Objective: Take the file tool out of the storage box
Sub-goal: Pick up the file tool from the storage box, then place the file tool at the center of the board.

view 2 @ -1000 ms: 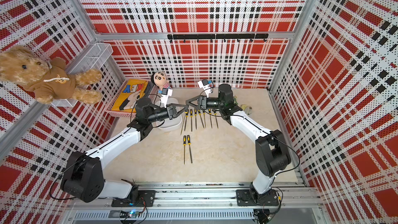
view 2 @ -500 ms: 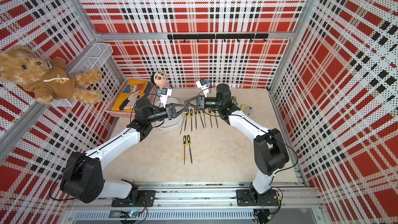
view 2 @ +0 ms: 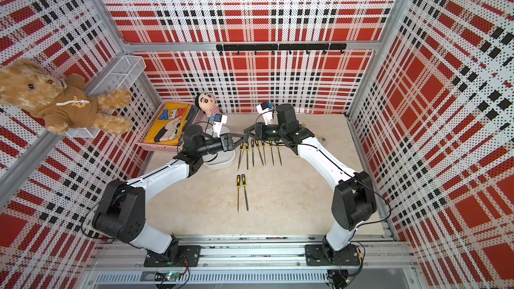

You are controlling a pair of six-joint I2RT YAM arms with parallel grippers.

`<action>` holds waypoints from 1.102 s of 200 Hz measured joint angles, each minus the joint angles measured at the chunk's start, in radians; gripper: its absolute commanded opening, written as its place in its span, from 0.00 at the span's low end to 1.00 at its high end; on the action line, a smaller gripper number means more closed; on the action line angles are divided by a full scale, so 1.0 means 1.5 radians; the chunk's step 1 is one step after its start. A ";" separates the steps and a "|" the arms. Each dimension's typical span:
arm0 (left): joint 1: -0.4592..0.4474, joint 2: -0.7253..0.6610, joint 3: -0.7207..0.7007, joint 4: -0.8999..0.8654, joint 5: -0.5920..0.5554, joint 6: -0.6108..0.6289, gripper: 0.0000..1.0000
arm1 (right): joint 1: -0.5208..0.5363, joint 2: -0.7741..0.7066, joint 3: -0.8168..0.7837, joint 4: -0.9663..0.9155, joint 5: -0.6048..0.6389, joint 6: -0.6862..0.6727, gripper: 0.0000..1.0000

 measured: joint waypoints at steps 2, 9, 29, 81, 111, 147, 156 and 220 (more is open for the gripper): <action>0.001 0.005 0.003 -0.002 -0.003 0.000 0.99 | -0.002 -0.002 0.000 -0.005 0.005 -0.002 0.00; 0.003 0.018 0.014 -0.007 -0.013 -0.003 0.99 | -0.009 -0.011 0.000 -0.038 0.021 -0.012 0.00; 0.009 0.039 0.038 -0.015 -0.051 -0.002 0.99 | -0.033 -0.035 0.000 -0.107 0.056 -0.034 0.00; 0.020 0.014 0.080 -0.115 -0.217 0.060 0.99 | -0.069 -0.040 0.001 -0.266 0.150 -0.103 0.00; 0.018 -0.030 0.087 -0.192 -0.345 0.097 0.99 | -0.064 0.009 -0.002 -0.317 0.188 -0.126 0.00; 0.012 -0.103 0.056 -0.229 -0.448 0.121 0.99 | -0.029 0.092 0.009 -0.356 0.229 -0.134 0.00; 0.010 -0.116 0.045 -0.237 -0.463 0.125 0.99 | -0.016 0.116 0.024 -0.367 0.237 -0.134 0.00; -0.011 -0.127 -0.009 -0.299 -0.525 0.150 0.99 | 0.073 0.239 0.101 -0.411 0.234 -0.116 0.00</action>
